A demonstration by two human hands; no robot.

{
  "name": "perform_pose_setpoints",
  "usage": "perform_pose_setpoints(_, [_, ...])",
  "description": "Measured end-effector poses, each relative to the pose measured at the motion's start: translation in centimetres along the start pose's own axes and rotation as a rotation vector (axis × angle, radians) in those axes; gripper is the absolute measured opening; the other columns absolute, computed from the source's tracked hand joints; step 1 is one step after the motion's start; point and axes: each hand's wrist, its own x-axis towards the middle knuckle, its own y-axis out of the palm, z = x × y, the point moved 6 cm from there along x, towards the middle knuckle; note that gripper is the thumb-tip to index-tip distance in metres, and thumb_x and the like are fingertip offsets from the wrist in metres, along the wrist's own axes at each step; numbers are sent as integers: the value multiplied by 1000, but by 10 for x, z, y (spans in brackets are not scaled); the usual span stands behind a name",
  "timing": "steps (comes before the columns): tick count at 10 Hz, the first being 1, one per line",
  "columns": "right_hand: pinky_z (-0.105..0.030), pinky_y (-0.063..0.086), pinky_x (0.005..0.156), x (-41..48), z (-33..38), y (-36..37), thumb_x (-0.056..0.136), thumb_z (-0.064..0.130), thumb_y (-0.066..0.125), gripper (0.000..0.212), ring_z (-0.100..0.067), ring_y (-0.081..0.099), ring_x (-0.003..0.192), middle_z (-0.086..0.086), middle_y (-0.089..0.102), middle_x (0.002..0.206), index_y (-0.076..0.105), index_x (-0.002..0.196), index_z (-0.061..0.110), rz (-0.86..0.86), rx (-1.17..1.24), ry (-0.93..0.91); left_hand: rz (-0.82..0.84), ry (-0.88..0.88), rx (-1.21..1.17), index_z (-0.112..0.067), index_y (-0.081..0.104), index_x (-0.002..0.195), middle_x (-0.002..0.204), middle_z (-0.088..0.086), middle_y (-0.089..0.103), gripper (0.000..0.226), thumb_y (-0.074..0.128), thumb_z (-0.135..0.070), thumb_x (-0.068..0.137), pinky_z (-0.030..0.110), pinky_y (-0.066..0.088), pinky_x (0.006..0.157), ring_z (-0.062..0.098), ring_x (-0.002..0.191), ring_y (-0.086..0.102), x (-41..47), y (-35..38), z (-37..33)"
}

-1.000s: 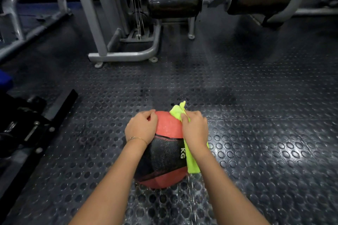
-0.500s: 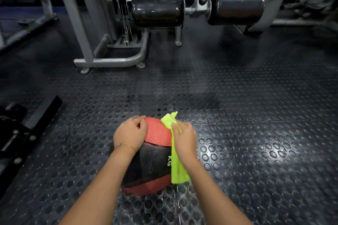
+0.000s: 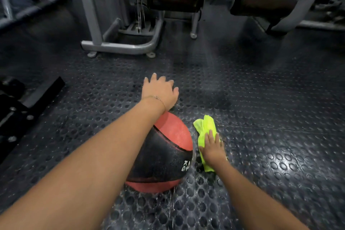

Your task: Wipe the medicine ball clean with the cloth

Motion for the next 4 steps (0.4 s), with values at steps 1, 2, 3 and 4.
perform_pose_setpoints(1, [-47, 4, 118, 11, -1, 6, 99, 43, 16, 65, -35, -14, 141, -13, -20, 153, -12, 144, 5, -7, -57, 2, 19, -5, -6, -21, 30, 146, 153, 6, 29, 51, 21, -40, 100, 48, 14, 116, 30, 145, 12, 11, 1, -3])
perform_pose_setpoints(2, [-47, 10, 117, 30, -4, -5, 97, 49, 20, 69, -35, -10, 142, -11, -17, 155, -9, 145, 9, 3, -62, 21, 65, -5, -11, -22, 24, 148, 155, 5, 23, 52, 19, -42, 100, 48, 12, 117, 30, 146, 9, 13, 12, -7])
perform_pose_setpoints(3, [-45, 24, 111, 46, -7, -24, 93, 57, 29, 75, -34, 1, 143, -7, -7, 157, -1, 147, 15, 32, -72, 23, 68, 11, 13, -23, 21, 149, 157, 4, 19, 53, 18, -43, 100, 48, 11, 118, 29, 146, 7, 14, 11, -8])
perform_pose_setpoints(4, [-45, 28, 108, 48, -6, -50, 90, 60, 33, 76, -35, 12, 141, -6, -1, 157, 1, 148, 21, 68, -100, 24, 12, -7, -7, -23, 21, 149, 156, 5, 20, 54, 17, -44, 100, 49, 11, 117, 30, 146, 8, 21, -8, -11])
